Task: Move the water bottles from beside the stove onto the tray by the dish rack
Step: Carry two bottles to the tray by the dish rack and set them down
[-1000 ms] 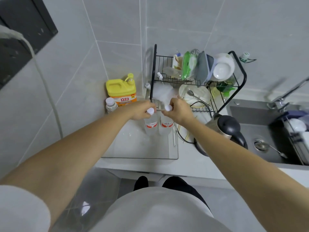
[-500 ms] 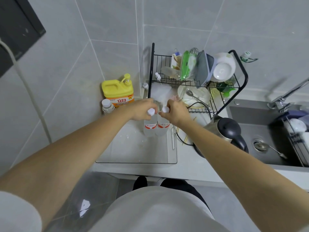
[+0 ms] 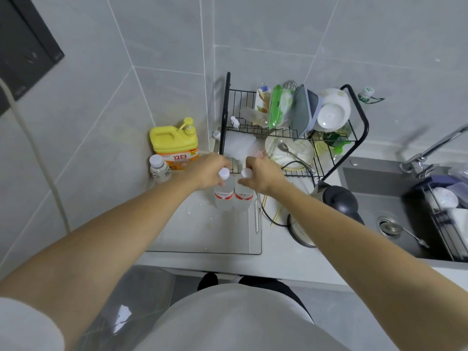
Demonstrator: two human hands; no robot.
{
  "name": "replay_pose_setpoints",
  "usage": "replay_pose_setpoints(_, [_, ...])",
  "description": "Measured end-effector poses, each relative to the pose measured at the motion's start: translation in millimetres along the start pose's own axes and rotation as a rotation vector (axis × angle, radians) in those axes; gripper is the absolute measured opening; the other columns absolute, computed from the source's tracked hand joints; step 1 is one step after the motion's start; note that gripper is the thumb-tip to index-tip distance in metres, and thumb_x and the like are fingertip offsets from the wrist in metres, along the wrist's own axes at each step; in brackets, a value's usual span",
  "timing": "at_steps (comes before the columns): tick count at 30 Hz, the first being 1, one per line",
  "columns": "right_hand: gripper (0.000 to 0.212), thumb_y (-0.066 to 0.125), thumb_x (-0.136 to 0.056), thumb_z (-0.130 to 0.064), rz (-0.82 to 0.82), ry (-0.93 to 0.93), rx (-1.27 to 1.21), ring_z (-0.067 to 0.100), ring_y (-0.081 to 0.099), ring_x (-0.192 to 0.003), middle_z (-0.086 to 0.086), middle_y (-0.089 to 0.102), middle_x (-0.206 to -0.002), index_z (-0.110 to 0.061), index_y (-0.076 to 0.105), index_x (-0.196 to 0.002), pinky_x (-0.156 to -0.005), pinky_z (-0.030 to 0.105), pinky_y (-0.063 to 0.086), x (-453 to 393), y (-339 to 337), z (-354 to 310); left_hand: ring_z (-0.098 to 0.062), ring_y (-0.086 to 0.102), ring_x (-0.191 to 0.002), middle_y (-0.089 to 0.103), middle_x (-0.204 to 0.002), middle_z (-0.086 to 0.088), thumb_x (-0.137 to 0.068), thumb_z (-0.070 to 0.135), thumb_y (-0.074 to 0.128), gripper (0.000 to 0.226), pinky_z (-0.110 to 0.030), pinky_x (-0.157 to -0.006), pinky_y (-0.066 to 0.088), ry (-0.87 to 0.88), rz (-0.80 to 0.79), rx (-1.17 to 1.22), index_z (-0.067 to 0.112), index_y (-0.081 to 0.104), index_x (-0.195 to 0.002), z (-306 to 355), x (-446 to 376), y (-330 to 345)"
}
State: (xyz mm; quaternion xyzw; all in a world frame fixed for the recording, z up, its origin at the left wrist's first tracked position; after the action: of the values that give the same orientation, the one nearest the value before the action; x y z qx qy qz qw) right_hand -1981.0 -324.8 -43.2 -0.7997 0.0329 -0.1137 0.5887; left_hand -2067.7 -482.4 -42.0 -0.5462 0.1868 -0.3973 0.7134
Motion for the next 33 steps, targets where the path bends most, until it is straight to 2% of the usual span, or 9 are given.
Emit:
replay_pose_setpoints(3, [0.041, 0.077, -0.085, -0.048, -0.015, 0.004, 0.035, 0.03, 0.058, -0.086, 0.005, 0.061, -0.094, -0.022, 0.047, -0.095, -0.069, 0.036, 0.045, -1, -2, 3, -0.029, 0.066, -0.098, 0.069, -0.105, -0.004, -0.075, 0.023, 0.088, 0.035, -0.039, -0.078, 0.053, 0.002, 0.012, -0.003, 0.021, 0.069, -0.105, 7, 1, 0])
replay_pose_setpoints(5, [0.041, 0.077, -0.085, -0.048, -0.018, -0.001, 0.036, 0.03, 0.056, -0.087, 0.005, 0.06, -0.094, -0.022, 0.046, -0.095, -0.069, 0.036, 0.045, -2, -2, 5, -0.029, 0.066, -0.098, 0.07, -0.109, -0.005, -0.076, 0.022, 0.088, 0.036, -0.037, -0.077, 0.051, 0.014, 0.024, -0.018, 0.02, 0.07, -0.108, 9, 1, 0])
replay_pose_setpoints(7, [0.042, 0.076, -0.085, -0.049, -0.022, -0.014, 0.04, 0.031, 0.059, -0.089, 0.007, 0.062, -0.096, -0.022, 0.046, -0.096, -0.069, 0.038, 0.047, -1, 0, 5, -0.028, 0.065, -0.098, 0.07, -0.108, -0.005, -0.077, 0.021, 0.087, 0.034, -0.035, -0.074, 0.047, 0.018, 0.024, -0.029, 0.02, 0.07, -0.106, 11, 2, -1])
replay_pose_setpoints(14, [0.048, 0.071, -0.088, -0.053, -0.06, -0.028, 0.103, 0.033, 0.061, -0.098, 0.009, 0.065, -0.109, -0.02, 0.055, -0.119, -0.075, 0.039, 0.05, -1, 2, 5, -0.027, 0.065, -0.094, 0.067, -0.103, -0.001, -0.076, 0.023, 0.084, 0.027, -0.042, -0.077, 0.056, -0.013, -0.023, -0.057, 0.024, 0.062, -0.09, 19, 7, -11])
replay_pose_setpoints(18, [0.046, 0.068, -0.092, -0.051, -0.069, -0.04, 0.131, 0.035, 0.062, -0.104, 0.01, 0.065, -0.113, -0.02, 0.054, -0.124, -0.079, 0.041, 0.053, 1, 3, 3, -0.03, 0.066, -0.098, 0.068, -0.11, -0.004, -0.078, 0.023, 0.083, 0.031, -0.042, -0.079, 0.056, -0.041, 0.014, -0.103, 0.019, 0.069, -0.106, 21, 9, -8])
replay_pose_setpoints(24, [0.052, 0.068, -0.09, -0.055, -0.078, -0.021, 0.157, 0.033, 0.063, -0.106, 0.007, 0.065, -0.114, -0.02, 0.053, -0.126, -0.082, 0.042, 0.054, 7, 1, -1, -0.032, 0.066, -0.103, 0.068, -0.118, -0.006, -0.084, 0.022, 0.079, 0.035, -0.034, -0.071, 0.044, -0.094, 0.05, -0.136, 0.019, 0.068, -0.117, 25, 12, -7])
replay_pose_setpoints(26, [0.059, 0.068, -0.088, -0.059, -0.077, -0.009, 0.165, 0.033, 0.062, -0.111, 0.007, 0.063, -0.119, -0.022, 0.051, -0.13, -0.083, 0.041, 0.052, 12, -1, 0, -0.031, 0.065, -0.107, 0.066, -0.122, -0.006, -0.083, 0.027, 0.079, 0.044, -0.035, -0.071, 0.044, -0.105, 0.042, -0.147, 0.019, 0.064, -0.124, 24, 14, -8])
replay_pose_setpoints(29, [0.066, 0.064, -0.087, -0.066, -0.042, 0.027, 0.137, 0.031, 0.059, -0.117, 0.006, 0.057, -0.129, -0.024, 0.047, -0.135, -0.087, 0.042, 0.051, 21, -13, 2, -0.03, 0.061, -0.115, 0.06, -0.131, -0.004, -0.079, 0.045, 0.08, 0.067, -0.039, -0.08, 0.052, -0.08, 0.053, -0.129, 0.022, 0.054, -0.137, 21, 17, -18])
replay_pose_setpoints(33, [0.066, 0.055, -0.09, -0.069, 0.084, 0.076, 0.099, 0.032, 0.055, -0.124, 0.007, 0.057, -0.133, -0.025, 0.048, -0.138, -0.093, 0.046, 0.053, 43, -44, 4, -0.03, 0.053, -0.129, 0.054, -0.139, -0.005, -0.087, 0.055, 0.068, 0.07, -0.044, -0.092, 0.052, -0.018, 0.162, -0.092, 0.022, 0.05, -0.146, 33, 18, -52])
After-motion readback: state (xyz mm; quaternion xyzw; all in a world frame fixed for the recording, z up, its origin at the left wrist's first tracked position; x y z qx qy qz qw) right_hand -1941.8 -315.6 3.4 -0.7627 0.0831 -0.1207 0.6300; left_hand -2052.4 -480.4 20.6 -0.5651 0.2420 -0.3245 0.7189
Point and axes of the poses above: each hand's wrist, its own x-axis away from the middle knuckle, its own y-axis out of the palm, z = x × y, the point moved 3 cm from there along -x, towards the middle knuckle
